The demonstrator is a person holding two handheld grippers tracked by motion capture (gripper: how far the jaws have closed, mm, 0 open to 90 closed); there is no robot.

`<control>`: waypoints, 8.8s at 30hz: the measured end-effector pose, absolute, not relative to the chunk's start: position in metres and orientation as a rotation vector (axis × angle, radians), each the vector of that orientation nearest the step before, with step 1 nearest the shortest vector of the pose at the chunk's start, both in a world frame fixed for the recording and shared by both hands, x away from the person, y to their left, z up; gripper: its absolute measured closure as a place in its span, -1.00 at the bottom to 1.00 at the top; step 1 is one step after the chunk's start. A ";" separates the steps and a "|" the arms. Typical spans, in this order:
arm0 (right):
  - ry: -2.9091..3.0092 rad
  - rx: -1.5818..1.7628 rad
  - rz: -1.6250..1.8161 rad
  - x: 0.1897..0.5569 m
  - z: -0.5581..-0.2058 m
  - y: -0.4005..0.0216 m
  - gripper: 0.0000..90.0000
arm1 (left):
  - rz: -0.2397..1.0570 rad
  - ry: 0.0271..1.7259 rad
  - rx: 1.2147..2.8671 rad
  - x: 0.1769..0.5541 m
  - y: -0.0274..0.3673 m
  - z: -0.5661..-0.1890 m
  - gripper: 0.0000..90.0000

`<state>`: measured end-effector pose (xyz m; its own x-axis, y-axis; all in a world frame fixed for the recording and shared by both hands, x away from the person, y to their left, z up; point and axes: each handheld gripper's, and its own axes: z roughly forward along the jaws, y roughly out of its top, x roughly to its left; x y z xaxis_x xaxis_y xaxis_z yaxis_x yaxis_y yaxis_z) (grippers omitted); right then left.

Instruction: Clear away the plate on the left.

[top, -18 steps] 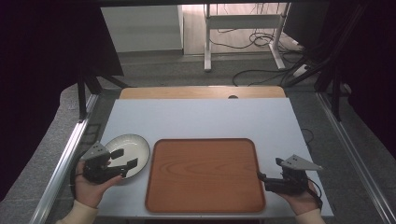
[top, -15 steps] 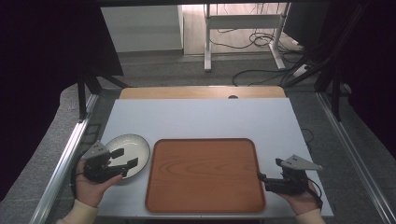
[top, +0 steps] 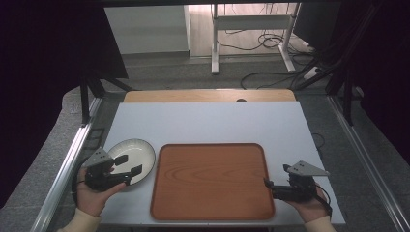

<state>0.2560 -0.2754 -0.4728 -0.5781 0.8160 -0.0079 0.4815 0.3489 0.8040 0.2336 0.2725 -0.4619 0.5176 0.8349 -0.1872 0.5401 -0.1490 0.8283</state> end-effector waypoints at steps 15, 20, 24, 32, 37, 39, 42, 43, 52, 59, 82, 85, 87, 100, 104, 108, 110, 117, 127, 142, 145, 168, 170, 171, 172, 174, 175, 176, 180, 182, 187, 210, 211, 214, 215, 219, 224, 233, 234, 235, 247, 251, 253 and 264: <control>2.206 1.152 1.092 0.257 -0.475 -0.280 -0.68 | 0.397 1.148 1.826 0.234 0.274 -0.462 -0.39; 2.210 1.148 1.090 0.255 -0.475 -0.280 -0.68 | 0.405 1.157 1.814 0.233 0.278 -0.460 -0.39; 2.203 1.149 1.093 0.253 -0.474 -0.281 -0.67 | 0.403 1.152 1.816 0.234 0.277 -0.459 -0.39; 2.201 1.151 1.092 0.252 -0.473 -0.282 -0.67 | 0.409 1.180 1.804 0.240 0.288 -0.460 -0.39; 2.204 1.149 1.090 0.253 -0.474 -0.281 -0.67 | 0.429 1.216 1.793 0.246 0.298 -0.461 -0.39; 2.204 1.148 1.091 0.253 -0.474 -0.281 -0.67 | 0.434 1.223 1.791 0.247 0.301 -0.462 -0.39; 2.204 1.148 1.091 0.253 -0.474 -0.281 -0.67 | 0.446 1.243 1.785 0.249 0.308 -0.462 -0.39; 2.205 1.148 1.091 0.253 -0.474 -0.281 -0.67 | 0.449 1.252 1.784 0.250 0.311 -0.462 -0.39; 2.211 1.147 1.083 0.254 -0.475 -0.281 -0.67 | 0.470 1.296 1.772 0.257 0.327 -0.466 -0.39; 2.216 1.146 1.079 0.254 -0.476 -0.281 -0.67 | 0.479 1.334 1.767 0.266 0.339 -0.471 -0.39; 2.222 1.149 1.066 0.256 -0.477 -0.280 -0.67 | 0.428 1.468 1.717 0.297 0.367 -0.485 -0.39; 2.224 1.147 1.063 0.256 -0.477 -0.280 -0.67 | 0.413 1.489 1.723 0.301 0.369 -0.491 -0.39; 2.228 1.150 1.060 0.256 -0.478 -0.281 -0.67 | 0.406 1.501 1.727 0.304 0.371 -0.494 -0.39; 2.235 1.155 1.049 0.257 -0.479 -0.281 -0.67 | 0.334 1.541 1.732 0.317 0.375 -0.510 -0.39; 2.241 1.152 1.046 0.257 -0.480 -0.281 -0.67 | 0.310 1.555 1.728 0.320 0.377 -0.517 -0.38; 2.240 1.154 1.046 0.257 -0.480 -0.281 -0.67 | 0.264 1.576 1.708 0.321 0.382 -0.525 -0.38; 2.240 1.157 1.047 0.257 -0.480 -0.281 -0.67 | 0.255 1.579 1.702 0.321 0.383 -0.527 -0.37; 2.245 1.151 1.045 0.257 -0.480 -0.280 -0.67 | 0.214 1.590 1.700 0.322 0.383 -0.536 -0.33; 2.252 1.146 1.049 0.257 -0.480 -0.280 -0.67 | 0.160 1.585 1.700 0.322 0.385 -0.544 0.02; 2.263 1.141 1.042 0.258 -0.481 -0.279 -0.67 | 0.117 1.592 1.708 0.324 0.382 -0.549 0.30; 2.264 1.140 1.041 0.258 -0.482 -0.279 -0.67 | 0.119 1.609 1.692 0.323 0.383 -0.549 0.47; 2.254 1.139 1.044 0.258 -0.480 -0.281 -0.67 | 0.127 1.529 1.597 0.311 0.389 -0.523 0.87; 2.253 1.139 1.043 0.257 -0.480 -0.281 -0.67 | 0.155 1.529 1.598 0.310 0.389 -0.520 0.87; 2.252 1.138 1.043 0.257 -0.480 -0.281 -0.67 | 0.158 1.527 1.596 0.309 0.389 -0.519 0.87; 2.252 1.138 1.043 0.257 -0.480 -0.281 -0.67 | 0.158 1.527 1.596 0.309 0.389 -0.519 0.87; 2.252 1.138 1.043 0.257 -0.479 -0.281 -0.67 | 0.164 1.528 1.583 0.308 0.390 -0.518 0.87; 2.252 1.139 1.043 0.257 -0.479 -0.281 -0.67 | 0.173 1.531 1.571 0.306 0.392 -0.517 0.87; 2.252 1.138 1.043 0.257 -0.479 -0.281 -0.67 | 0.178 1.530 1.564 0.305 0.393 -0.516 0.87; 2.253 1.138 1.044 0.257 -0.479 -0.280 -0.67 | 0.193 1.534 1.539 0.303 0.397 -0.514 0.85; 2.252 1.139 1.046 0.257 -0.479 -0.280 -0.67 | 0.197 1.537 1.523 0.301 0.399 -0.514 0.85; 2.252 1.137 1.045 0.257 -0.479 -0.280 -0.67 | 0.191 1.529 1.491 0.297 0.405 -0.513 0.85; 2.241 1.134 1.051 0.257 -0.478 -0.281 -0.67 | 0.199 1.434 1.419 0.288 0.396 -0.491 0.84; 2.243 1.133 1.050 0.257 -0.478 -0.281 -0.67 | 0.199 1.432 1.420 0.287 0.396 -0.490 0.84; 2.244 1.132 1.051 0.257 -0.478 -0.281 -0.67 | 0.196 1.424 1.417 0.287 0.395 -0.489 0.84; 2.244 1.132 1.051 0.257 -0.478 -0.281 -0.67 | 0.196 1.424 1.417 0.287 0.395 -0.489 0.84; 2.243 1.134 1.049 0.257 -0.478 -0.281 -0.67 | 0.163 1.396 1.412 0.287 0.393 -0.486 0.84; 2.246 1.133 1.050 0.257 -0.478 -0.281 -0.67 | 0.154 1.366 1.427 0.287 0.385 -0.482 0.84; 2.244 1.132 1.050 0.258 -0.478 -0.281 -0.67 | 0.135 1.318 1.445 0.289 0.370 -0.475 0.84; 2.244 1.132 1.051 0.258 -0.478 -0.281 -0.67 | 0.137 1.314 1.447 0.289 0.368 -0.475 0.84; 2.244 1.131 1.050 0.257 -0.478 -0.281 -0.67 | 0.137 1.314 1.447 0.289 0.368 -0.475 0.84; 2.243 1.128 1.050 0.258 -0.478 -0.281 -0.67 | 0.090 1.276 1.454 0.292 0.352 -0.472 0.84; 2.242 1.129 1.052 0.257 -0.478 -0.282 -0.67 | 0.086 1.273 1.463 0.293 0.348 -0.472 0.83; 2.242 1.129 1.052 0.257 -0.478 -0.282 -0.67 | 0.084 1.271 1.464 0.293 0.347 -0.472 0.83; 2.244 1.128 1.048 0.257 -0.478 -0.281 -0.67 | 0.060 1.245 1.486 0.298 0.333 -0.472 0.83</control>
<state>0.2572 -0.2812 -0.4782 -0.5843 0.8110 -0.0315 0.4966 0.3879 0.7765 0.2979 0.3329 -0.4724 0.4381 0.6980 -0.5665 0.6402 0.2001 0.7417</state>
